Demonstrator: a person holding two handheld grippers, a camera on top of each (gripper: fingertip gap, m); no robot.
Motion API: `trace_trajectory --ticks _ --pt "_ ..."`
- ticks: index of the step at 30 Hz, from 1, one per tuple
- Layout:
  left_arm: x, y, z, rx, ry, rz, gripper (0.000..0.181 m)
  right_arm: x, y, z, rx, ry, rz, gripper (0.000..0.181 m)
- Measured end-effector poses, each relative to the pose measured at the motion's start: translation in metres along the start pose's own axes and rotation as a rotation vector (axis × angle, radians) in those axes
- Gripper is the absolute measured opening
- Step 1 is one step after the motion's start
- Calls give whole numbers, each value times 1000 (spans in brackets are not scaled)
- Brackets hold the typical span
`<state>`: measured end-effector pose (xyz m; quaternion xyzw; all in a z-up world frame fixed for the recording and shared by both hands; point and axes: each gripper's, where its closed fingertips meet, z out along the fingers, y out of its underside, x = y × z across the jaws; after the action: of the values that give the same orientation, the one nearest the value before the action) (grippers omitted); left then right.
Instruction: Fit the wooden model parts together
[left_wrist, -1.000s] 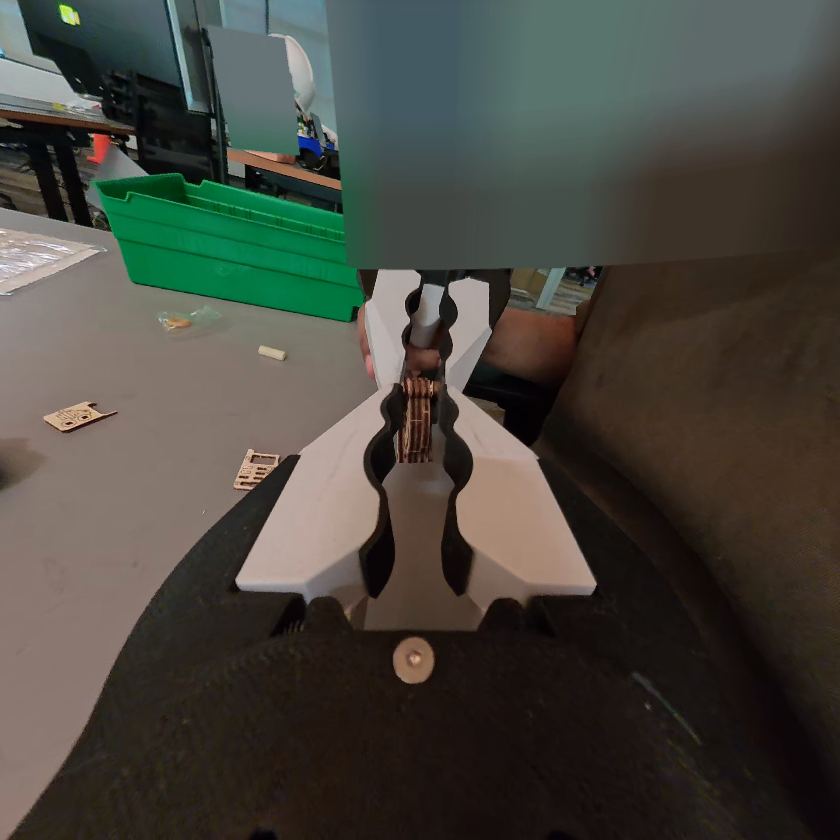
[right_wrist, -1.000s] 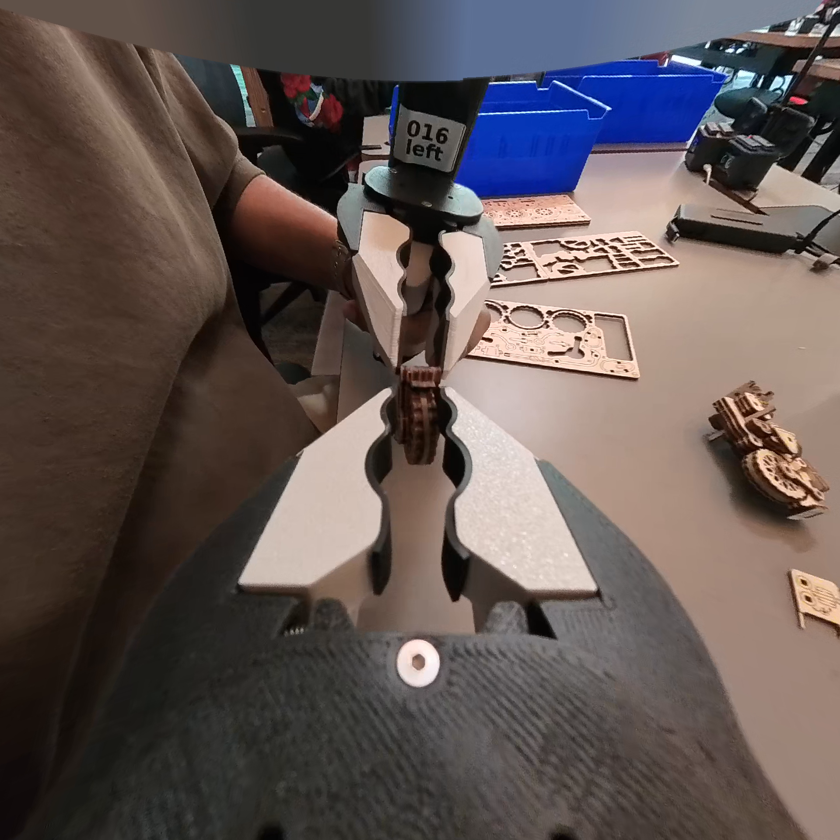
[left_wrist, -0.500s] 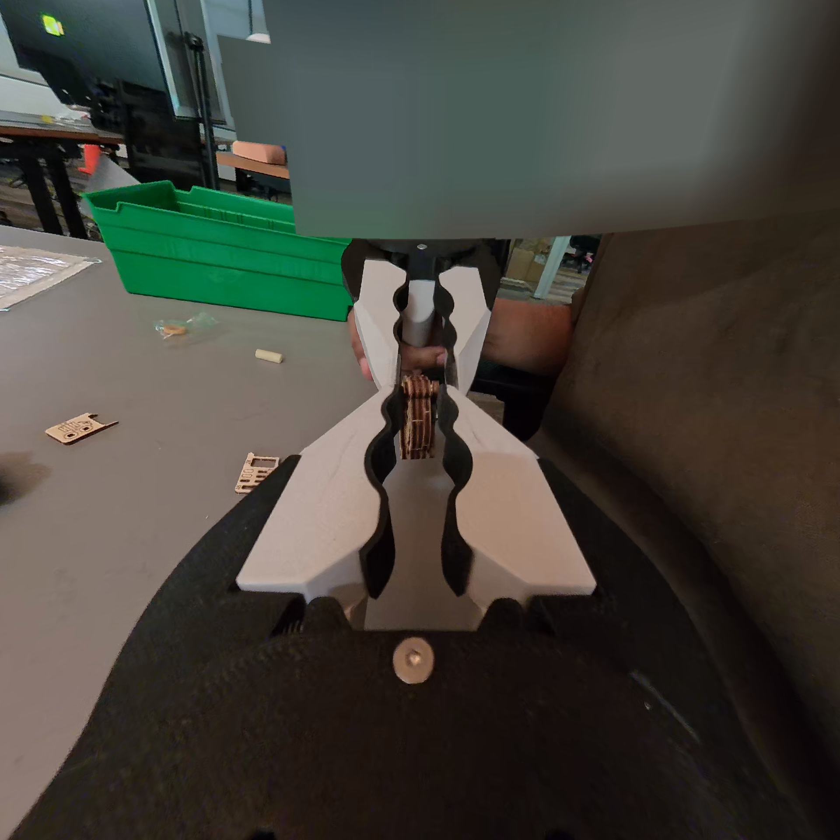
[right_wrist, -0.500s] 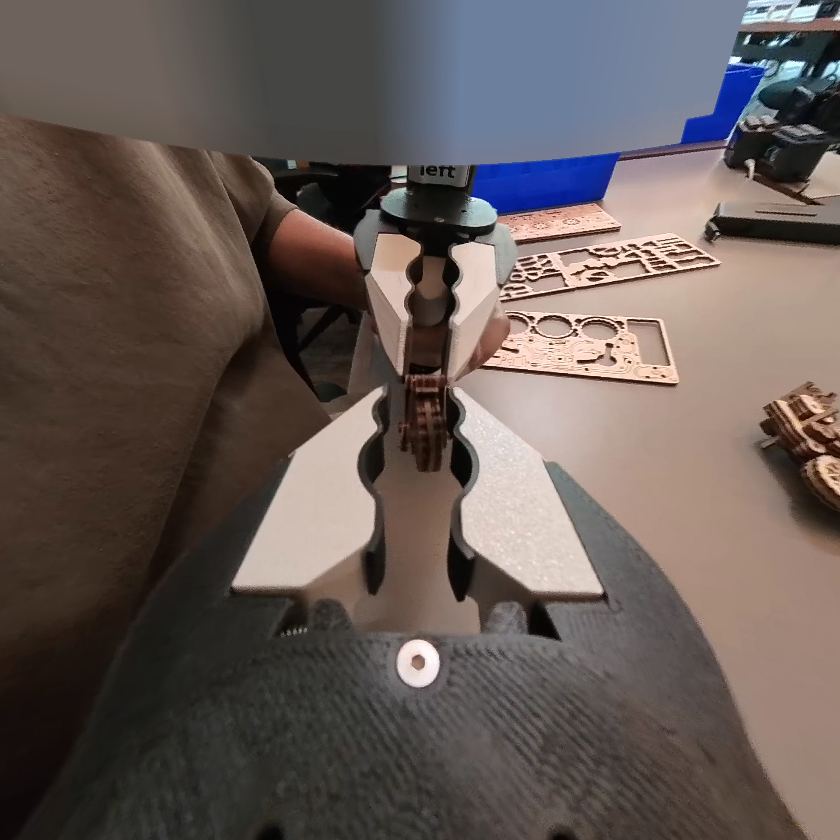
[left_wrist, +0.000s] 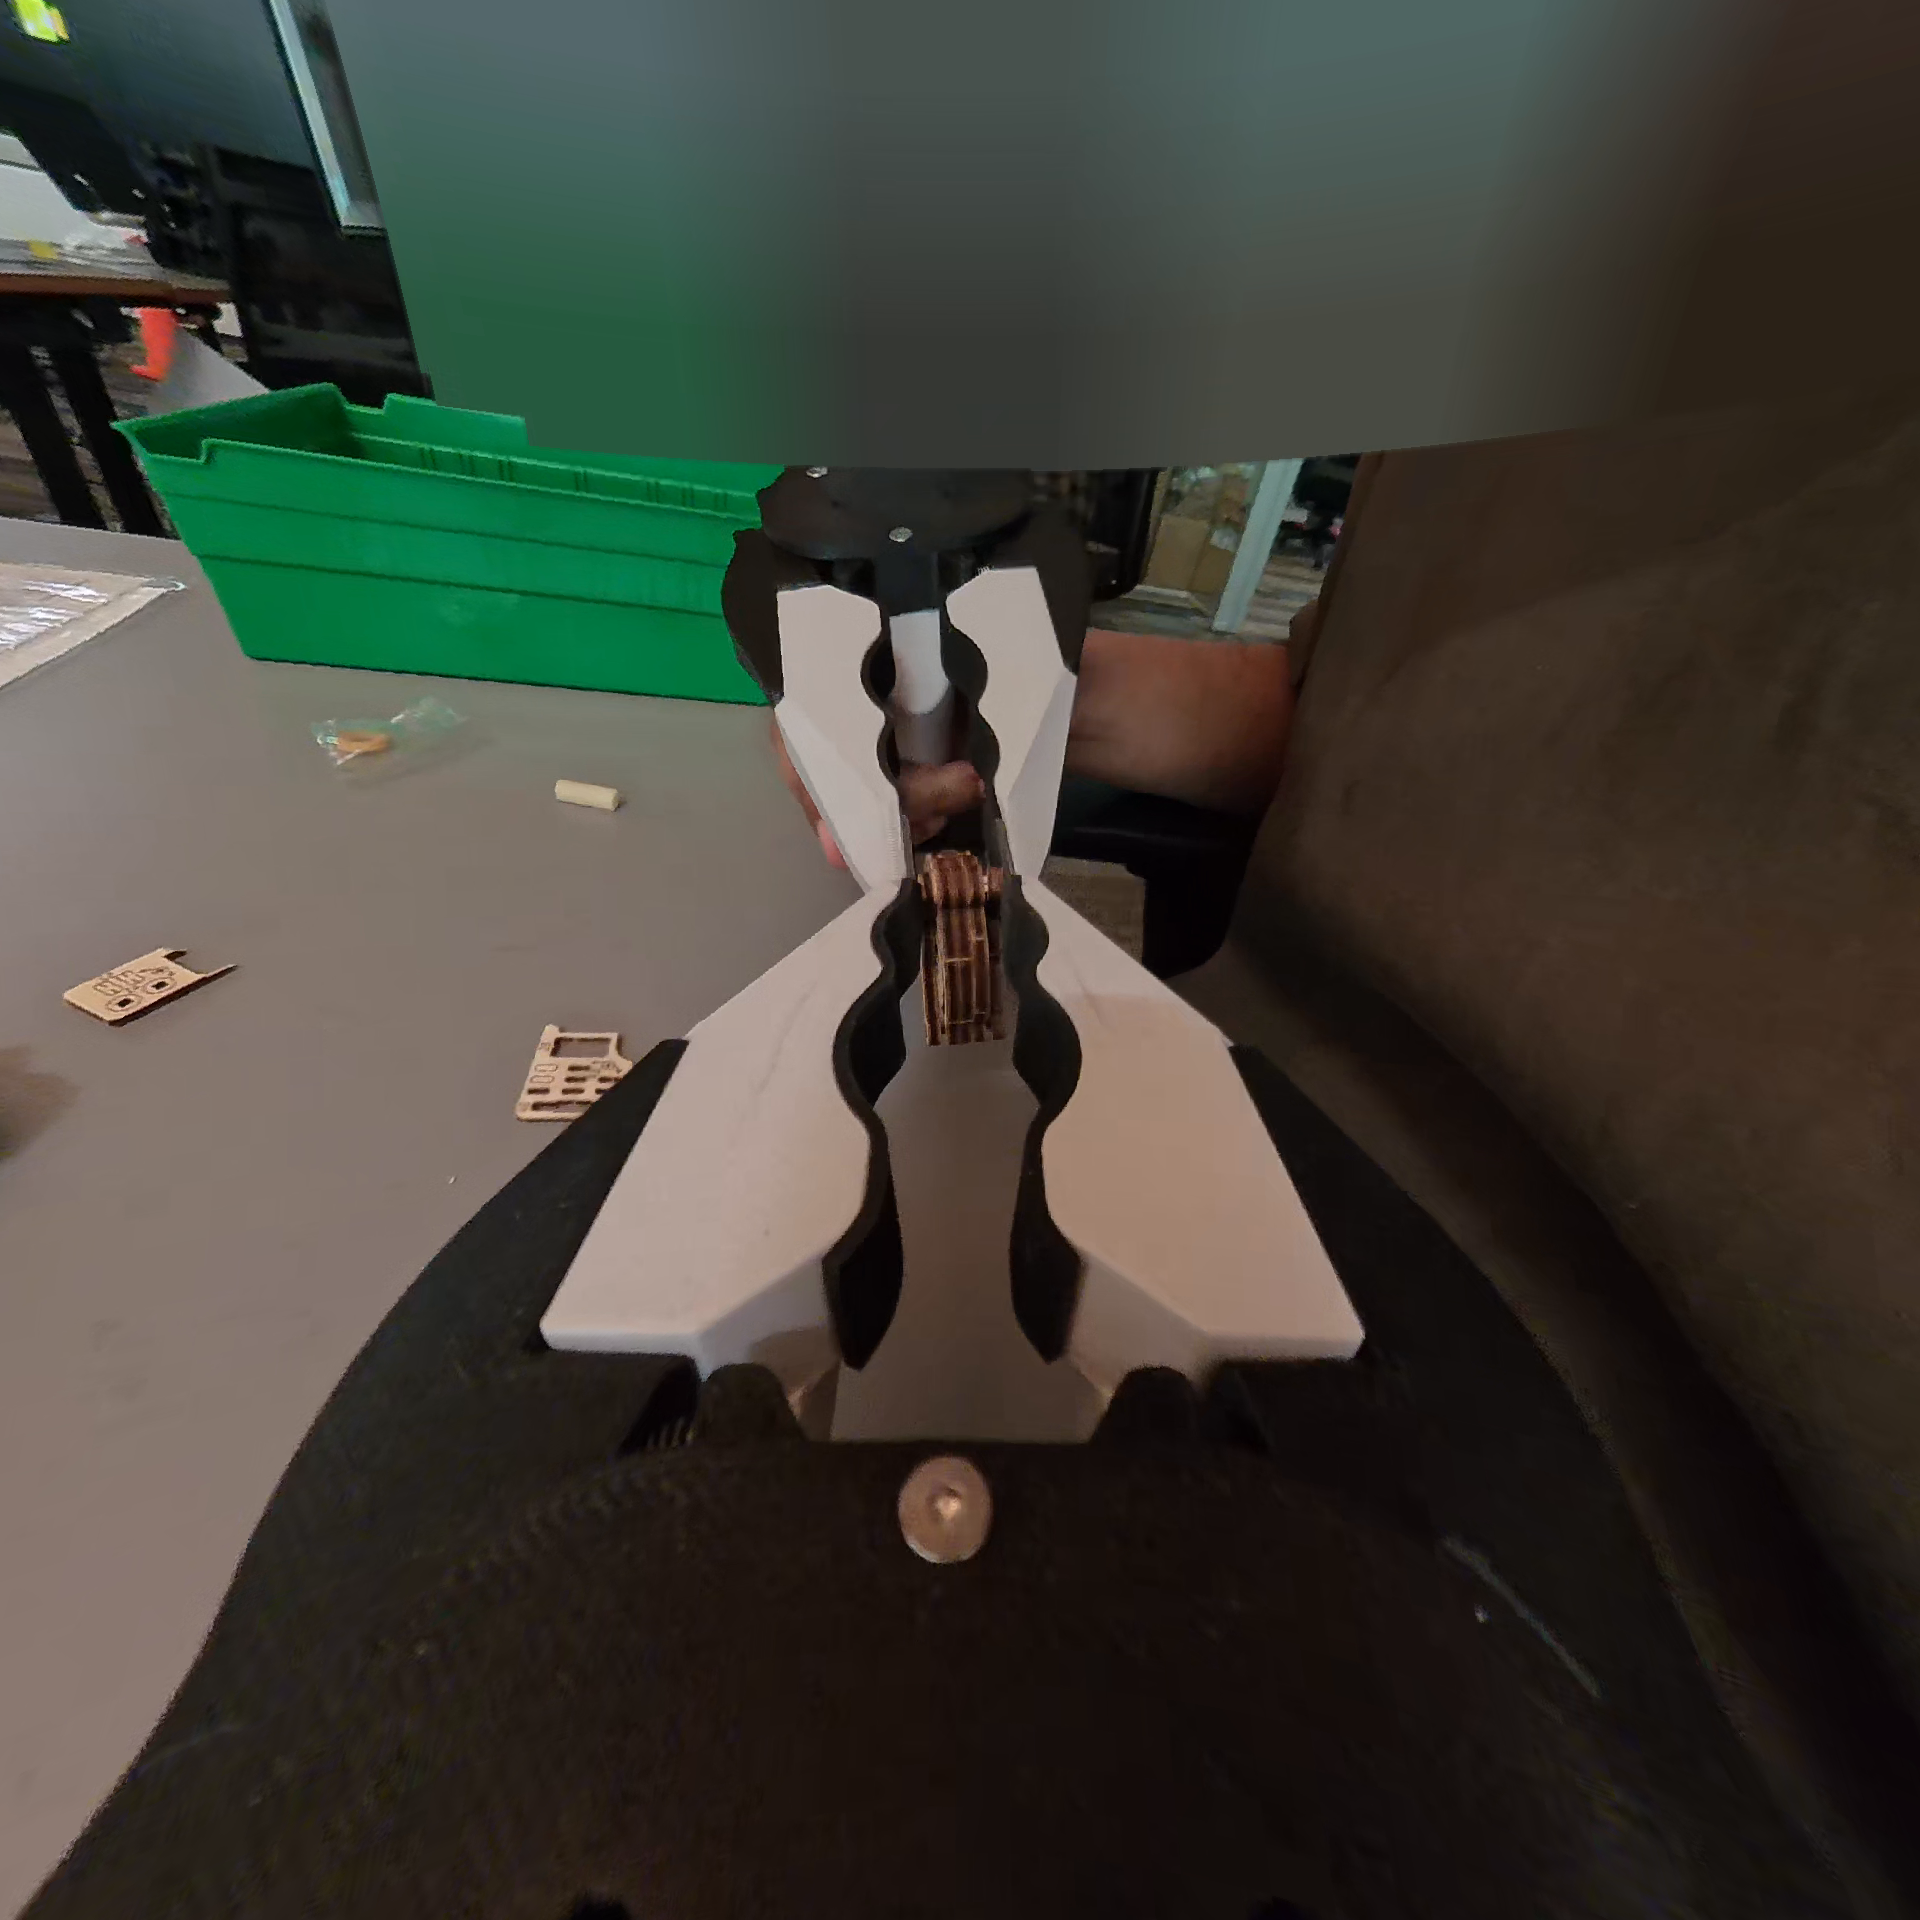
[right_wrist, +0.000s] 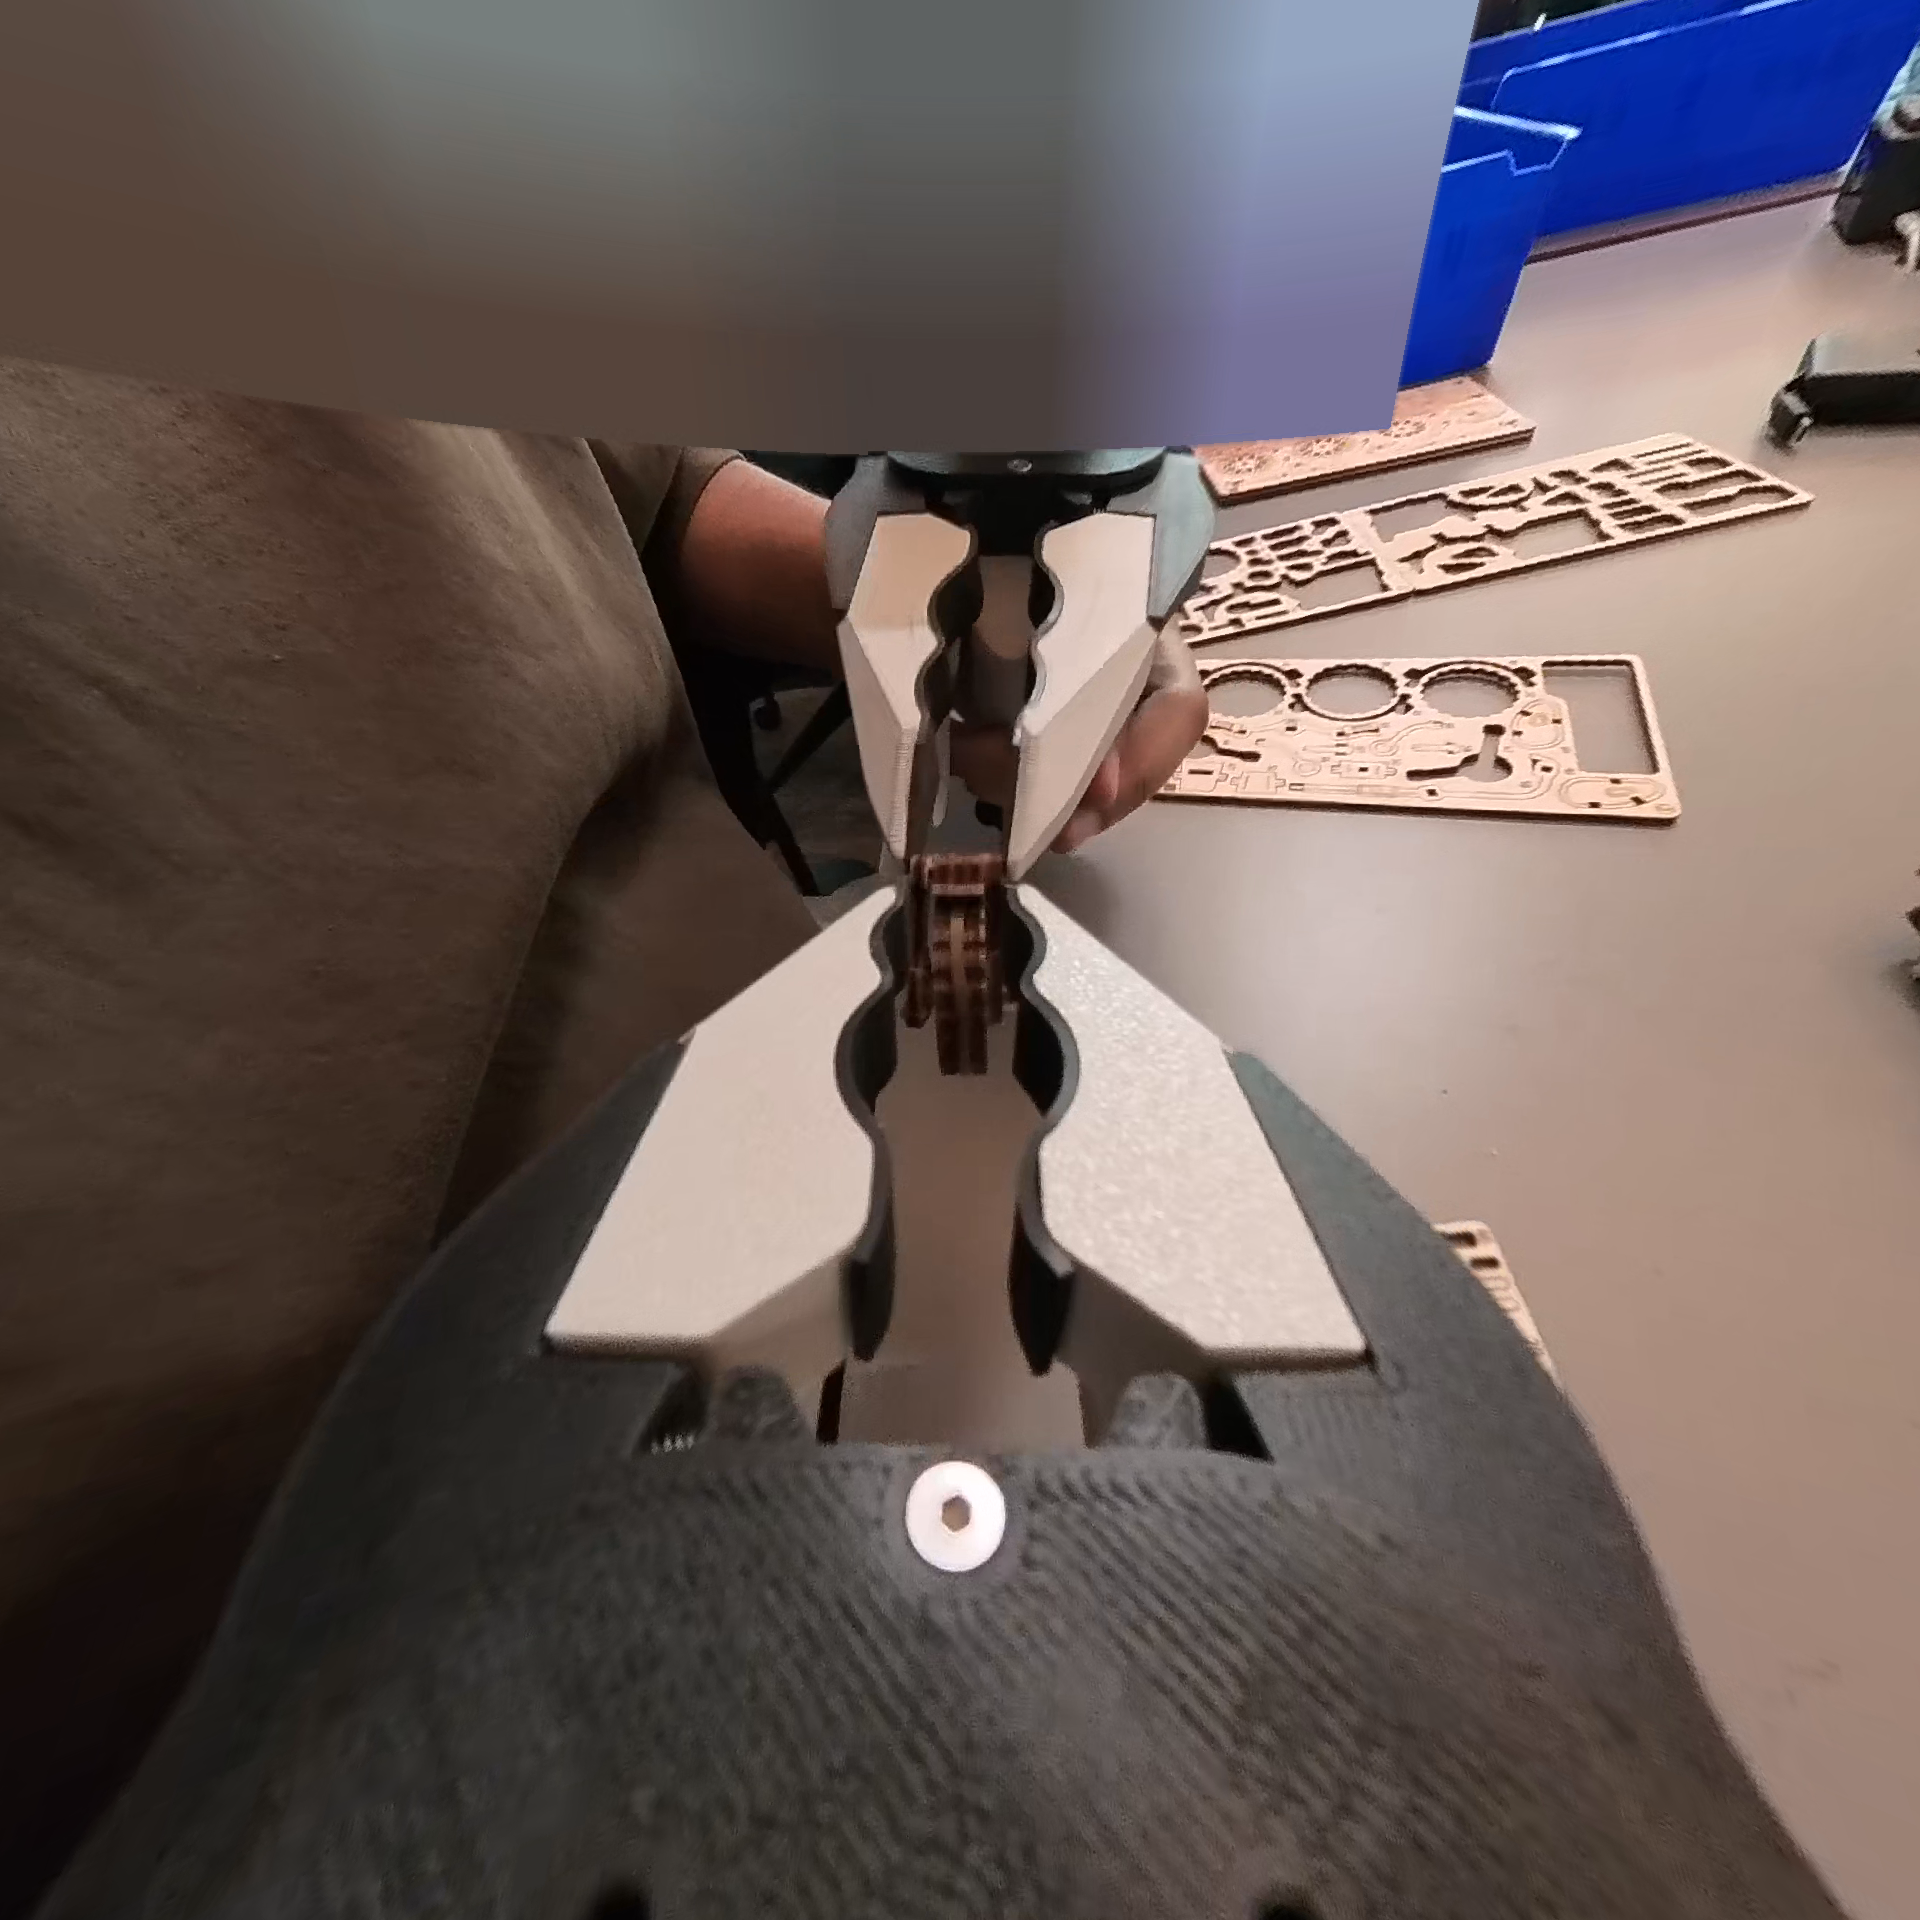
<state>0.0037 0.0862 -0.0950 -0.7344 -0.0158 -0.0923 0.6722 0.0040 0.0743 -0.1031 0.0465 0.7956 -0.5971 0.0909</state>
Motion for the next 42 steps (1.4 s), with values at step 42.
trace_trajectory --ticks 42 --pt "-29 -36 -29 271 -55 -165 12 29 -17 -24 181 135 30 37"
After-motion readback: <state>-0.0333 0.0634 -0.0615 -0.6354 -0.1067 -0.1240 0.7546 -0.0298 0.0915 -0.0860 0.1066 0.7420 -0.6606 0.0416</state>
